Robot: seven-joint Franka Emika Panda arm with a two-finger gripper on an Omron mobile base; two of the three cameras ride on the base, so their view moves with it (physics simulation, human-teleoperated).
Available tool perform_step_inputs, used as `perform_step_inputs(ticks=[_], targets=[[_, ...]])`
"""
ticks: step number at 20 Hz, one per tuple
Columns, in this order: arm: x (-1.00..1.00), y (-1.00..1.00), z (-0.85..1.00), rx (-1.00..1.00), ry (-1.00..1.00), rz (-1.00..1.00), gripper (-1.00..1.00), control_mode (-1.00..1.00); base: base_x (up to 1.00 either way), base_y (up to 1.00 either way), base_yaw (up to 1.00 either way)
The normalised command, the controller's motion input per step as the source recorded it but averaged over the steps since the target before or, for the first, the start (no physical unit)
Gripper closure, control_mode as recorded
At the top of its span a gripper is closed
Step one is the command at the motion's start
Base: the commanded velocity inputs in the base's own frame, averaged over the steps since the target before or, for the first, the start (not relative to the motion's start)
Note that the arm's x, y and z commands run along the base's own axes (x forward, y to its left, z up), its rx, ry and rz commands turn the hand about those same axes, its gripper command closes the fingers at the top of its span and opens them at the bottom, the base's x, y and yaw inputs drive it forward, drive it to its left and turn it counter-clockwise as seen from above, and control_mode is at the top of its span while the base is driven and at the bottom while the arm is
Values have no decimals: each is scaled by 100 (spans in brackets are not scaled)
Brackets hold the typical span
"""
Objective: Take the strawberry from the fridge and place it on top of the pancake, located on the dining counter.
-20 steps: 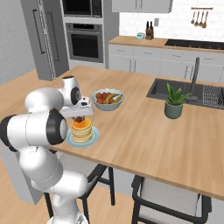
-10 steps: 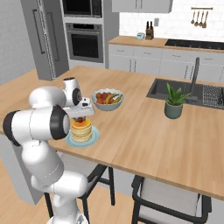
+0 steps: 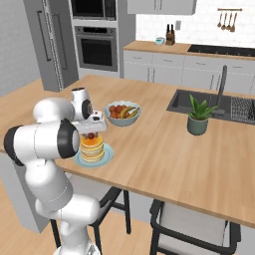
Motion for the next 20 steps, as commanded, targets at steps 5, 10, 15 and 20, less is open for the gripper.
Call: perform_step_inputs(ticks=[5, 10, 15, 20], targets=[[-6, 0, -5, 0, 0, 0, -100, -100, 0, 0, 0], [-13, 0, 27, 0, 0, -1, -100, -100, 0, 0, 0], [-23, 0, 49, 0, -1, -3, -100, -100, 0, 0, 0], [-19, -8, 16, 0, -3, -1, -100, -100, 0, 0, 0]])
